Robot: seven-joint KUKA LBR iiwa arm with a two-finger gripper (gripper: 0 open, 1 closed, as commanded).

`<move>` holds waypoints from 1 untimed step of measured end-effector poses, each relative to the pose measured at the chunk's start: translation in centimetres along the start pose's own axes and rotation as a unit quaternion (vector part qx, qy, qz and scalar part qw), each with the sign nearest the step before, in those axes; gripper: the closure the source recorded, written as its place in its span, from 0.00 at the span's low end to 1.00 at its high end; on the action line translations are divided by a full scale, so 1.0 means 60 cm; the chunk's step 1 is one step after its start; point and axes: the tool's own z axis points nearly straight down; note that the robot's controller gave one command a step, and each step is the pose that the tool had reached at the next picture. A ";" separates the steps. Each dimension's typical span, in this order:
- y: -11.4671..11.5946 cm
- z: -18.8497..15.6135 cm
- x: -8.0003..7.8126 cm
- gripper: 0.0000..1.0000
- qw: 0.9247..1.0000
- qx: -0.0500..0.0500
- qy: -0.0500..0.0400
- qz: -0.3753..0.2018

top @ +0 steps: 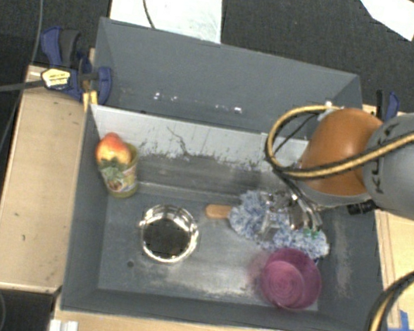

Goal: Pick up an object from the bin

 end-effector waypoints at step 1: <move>0.000 0.000 0.000 1.00 1.000 0.000 0.000 0.000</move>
Offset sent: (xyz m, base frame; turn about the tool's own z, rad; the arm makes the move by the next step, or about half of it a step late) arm 0.0000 0.0000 0.0679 0.0000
